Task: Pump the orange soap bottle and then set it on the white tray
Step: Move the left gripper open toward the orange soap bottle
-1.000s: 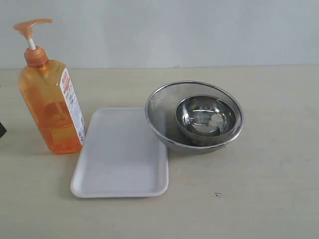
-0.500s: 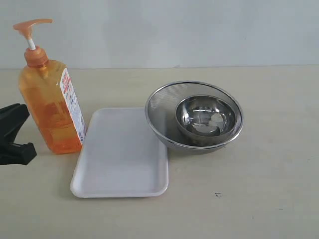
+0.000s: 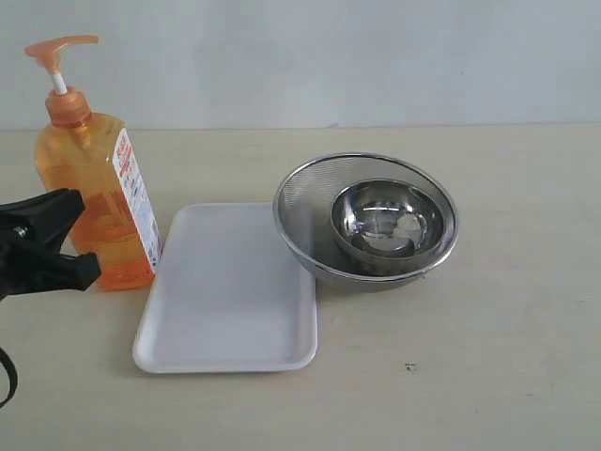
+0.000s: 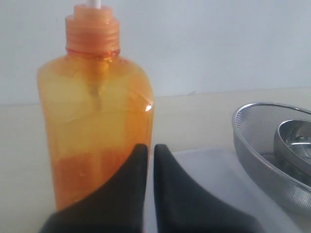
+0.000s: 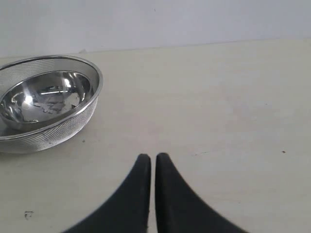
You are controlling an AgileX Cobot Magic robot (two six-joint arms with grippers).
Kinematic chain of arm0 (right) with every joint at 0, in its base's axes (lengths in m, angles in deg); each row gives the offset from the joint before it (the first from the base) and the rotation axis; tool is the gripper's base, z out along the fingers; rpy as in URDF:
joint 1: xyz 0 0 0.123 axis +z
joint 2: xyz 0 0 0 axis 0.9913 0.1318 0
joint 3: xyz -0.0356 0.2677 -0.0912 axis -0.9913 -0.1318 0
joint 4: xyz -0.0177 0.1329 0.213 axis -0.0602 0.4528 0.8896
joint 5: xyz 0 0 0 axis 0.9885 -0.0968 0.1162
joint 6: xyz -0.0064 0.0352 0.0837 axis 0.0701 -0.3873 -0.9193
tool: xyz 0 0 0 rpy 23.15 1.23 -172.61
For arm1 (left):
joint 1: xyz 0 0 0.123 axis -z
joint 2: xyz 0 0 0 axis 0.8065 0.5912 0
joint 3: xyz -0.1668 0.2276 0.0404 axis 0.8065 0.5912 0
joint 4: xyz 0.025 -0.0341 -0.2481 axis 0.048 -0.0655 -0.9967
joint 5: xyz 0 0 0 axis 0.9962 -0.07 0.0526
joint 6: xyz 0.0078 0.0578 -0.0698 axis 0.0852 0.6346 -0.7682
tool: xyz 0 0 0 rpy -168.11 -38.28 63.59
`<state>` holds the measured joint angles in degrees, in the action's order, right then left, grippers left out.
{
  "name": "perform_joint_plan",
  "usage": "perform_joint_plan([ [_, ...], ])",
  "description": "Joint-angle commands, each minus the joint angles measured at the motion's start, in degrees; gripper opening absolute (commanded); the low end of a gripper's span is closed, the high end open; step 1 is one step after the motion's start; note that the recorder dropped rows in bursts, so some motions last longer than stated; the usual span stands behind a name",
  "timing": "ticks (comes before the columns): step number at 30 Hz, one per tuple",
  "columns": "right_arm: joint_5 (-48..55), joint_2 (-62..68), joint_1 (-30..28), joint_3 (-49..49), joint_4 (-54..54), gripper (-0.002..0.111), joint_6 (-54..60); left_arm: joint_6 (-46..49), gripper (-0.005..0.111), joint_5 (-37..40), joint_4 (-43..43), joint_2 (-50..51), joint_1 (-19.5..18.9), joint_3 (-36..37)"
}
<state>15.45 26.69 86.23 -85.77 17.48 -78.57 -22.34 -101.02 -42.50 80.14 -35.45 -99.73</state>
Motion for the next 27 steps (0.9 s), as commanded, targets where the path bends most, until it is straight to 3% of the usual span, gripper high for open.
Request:
perform_joint_plan([
  [1,-0.6,-0.3,-0.4,0.0,0.1,0.000,0.0,-0.6,0.005,-0.5,0.3,1.4,0.4,-0.8],
  [27,-0.6,-0.3,-0.4,0.0,0.1,0.000,0.0,-5.3,0.005,0.4,1.0,1.5,0.4,-0.8],
])
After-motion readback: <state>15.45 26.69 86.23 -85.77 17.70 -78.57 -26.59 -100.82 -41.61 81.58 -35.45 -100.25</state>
